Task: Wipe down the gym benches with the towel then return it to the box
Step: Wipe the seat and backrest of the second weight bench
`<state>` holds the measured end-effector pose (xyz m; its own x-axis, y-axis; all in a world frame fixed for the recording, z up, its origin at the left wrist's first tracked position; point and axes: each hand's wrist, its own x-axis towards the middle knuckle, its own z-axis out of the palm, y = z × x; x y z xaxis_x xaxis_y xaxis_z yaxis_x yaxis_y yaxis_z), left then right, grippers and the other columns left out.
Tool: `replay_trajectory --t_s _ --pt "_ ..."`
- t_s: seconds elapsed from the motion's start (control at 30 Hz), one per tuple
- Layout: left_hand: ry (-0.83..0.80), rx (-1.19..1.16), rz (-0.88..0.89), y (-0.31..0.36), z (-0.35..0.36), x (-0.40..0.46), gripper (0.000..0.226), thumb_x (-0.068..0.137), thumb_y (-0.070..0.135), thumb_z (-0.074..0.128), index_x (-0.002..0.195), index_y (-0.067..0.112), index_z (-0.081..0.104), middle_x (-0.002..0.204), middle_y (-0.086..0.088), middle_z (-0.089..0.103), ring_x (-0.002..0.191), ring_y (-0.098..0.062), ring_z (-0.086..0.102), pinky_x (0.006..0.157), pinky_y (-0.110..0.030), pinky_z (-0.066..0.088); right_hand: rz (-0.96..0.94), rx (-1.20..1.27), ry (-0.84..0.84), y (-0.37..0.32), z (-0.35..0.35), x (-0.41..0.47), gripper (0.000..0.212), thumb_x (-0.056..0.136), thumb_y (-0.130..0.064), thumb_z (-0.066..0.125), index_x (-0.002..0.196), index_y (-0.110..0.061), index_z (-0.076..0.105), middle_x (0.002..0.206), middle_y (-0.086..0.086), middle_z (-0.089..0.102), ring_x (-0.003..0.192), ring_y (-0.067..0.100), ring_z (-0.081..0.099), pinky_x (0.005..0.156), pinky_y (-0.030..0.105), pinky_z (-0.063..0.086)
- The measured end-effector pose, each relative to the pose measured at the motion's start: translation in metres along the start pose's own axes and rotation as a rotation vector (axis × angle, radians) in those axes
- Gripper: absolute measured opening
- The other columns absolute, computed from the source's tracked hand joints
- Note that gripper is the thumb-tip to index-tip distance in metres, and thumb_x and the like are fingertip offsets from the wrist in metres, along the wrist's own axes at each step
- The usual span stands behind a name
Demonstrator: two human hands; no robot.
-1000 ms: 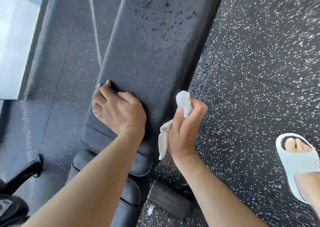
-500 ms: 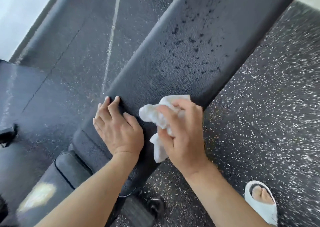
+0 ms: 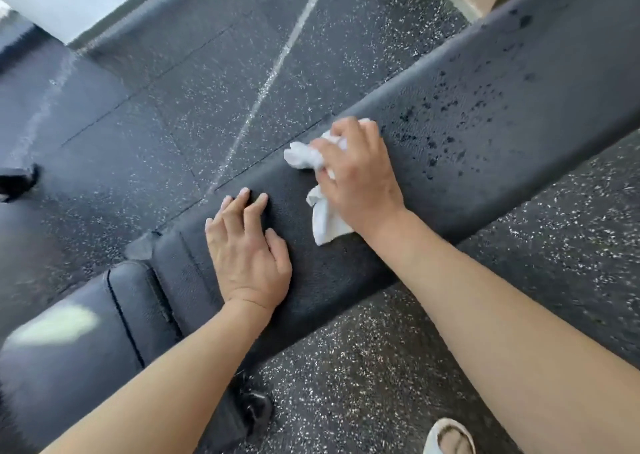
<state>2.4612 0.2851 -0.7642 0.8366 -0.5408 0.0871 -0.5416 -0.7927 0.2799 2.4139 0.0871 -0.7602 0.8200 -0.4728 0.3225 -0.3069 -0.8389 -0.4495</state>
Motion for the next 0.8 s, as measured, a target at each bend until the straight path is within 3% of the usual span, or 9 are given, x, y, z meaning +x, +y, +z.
replay_trajectory --t_s 0.13,0.23,0.33,0.47,0.6,0.7,0.8 --pt "0.005 -0.013 -0.006 -0.005 0.001 -0.001 0.051 0.091 0.024 0.047 0.14 0.016 0.056 0.155 -0.01 0.047 0.148 -0.037 0.036 0.121 -0.061 0.024 0.061 -0.079 0.021 -0.005 0.021 0.044 0.018 0.094 -0.027 0.062 0.107 -0.018 0.072 0.122 0.009 0.058 0.11 0.03 0.051 0.094 0.035 0.042" --pt "0.001 -0.019 -0.002 -0.006 0.0 -0.001 0.051 0.091 0.025 0.048 0.141 0.018 0.055 0.156 -0.008 0.045 0.15 -0.035 0.034 0.123 -0.061 0.021 0.037 0.023 0.008 -0.027 0.026 0.032 0.014 0.09 -0.019 0.065 0.1 -0.015 0.075 0.116 0.013 0.059 0.103 0.034 0.051 0.09 0.043 0.044" --pt "-0.035 -0.035 -0.019 -0.005 -0.005 -0.001 0.05 0.093 0.025 0.047 0.142 0.02 0.053 0.158 -0.005 0.043 0.152 -0.033 0.031 0.125 -0.061 0.017 -0.131 0.131 -0.126 -0.037 0.01 -0.008 0.02 0.086 -0.013 0.069 0.105 -0.012 0.075 0.115 0.017 0.059 0.099 0.036 0.05 0.089 0.045 0.045" --pt "-0.034 -0.036 -0.019 -0.006 -0.003 -0.002 0.051 0.093 0.026 0.046 0.144 0.021 0.05 0.157 -0.005 0.042 0.152 -0.033 0.031 0.126 -0.061 0.017 -0.38 0.062 -0.355 0.005 -0.027 -0.036 0.031 0.086 -0.01 0.068 0.116 -0.012 0.073 0.123 0.016 0.058 0.102 0.035 0.047 0.097 0.038 0.039" --pt "-0.029 -0.038 -0.016 -0.009 0.0 -0.001 0.052 0.094 0.028 0.048 0.145 0.021 0.051 0.158 -0.006 0.043 0.152 -0.033 0.03 0.127 -0.059 0.015 -0.29 -0.048 -0.316 0.034 -0.034 -0.016 0.032 0.084 -0.006 0.074 0.115 -0.013 0.076 0.12 0.017 0.06 0.1 0.042 0.053 0.099 0.039 0.038" --pt "-0.021 -0.055 -0.016 -0.009 0.0 0.0 0.052 0.093 0.026 0.052 0.145 0.019 0.053 0.158 -0.008 0.045 0.151 -0.035 0.033 0.126 -0.06 0.017 -0.186 -0.076 -0.255 0.023 -0.019 -0.011 0.029 0.086 -0.004 0.075 0.114 -0.012 0.075 0.121 0.018 0.06 0.099 0.043 0.052 0.094 0.044 0.044" --pt "-0.015 -0.079 -0.025 -0.009 -0.001 0.0 0.053 0.092 0.026 0.053 0.145 0.018 0.055 0.158 -0.008 0.047 0.151 -0.036 0.035 0.125 -0.062 0.019 -0.114 -0.102 -0.208 0.001 0.002 0.006 0.023 0.089 -0.005 0.071 0.111 -0.009 0.073 0.12 0.019 0.06 0.098 0.046 0.055 0.091 0.041 0.038"
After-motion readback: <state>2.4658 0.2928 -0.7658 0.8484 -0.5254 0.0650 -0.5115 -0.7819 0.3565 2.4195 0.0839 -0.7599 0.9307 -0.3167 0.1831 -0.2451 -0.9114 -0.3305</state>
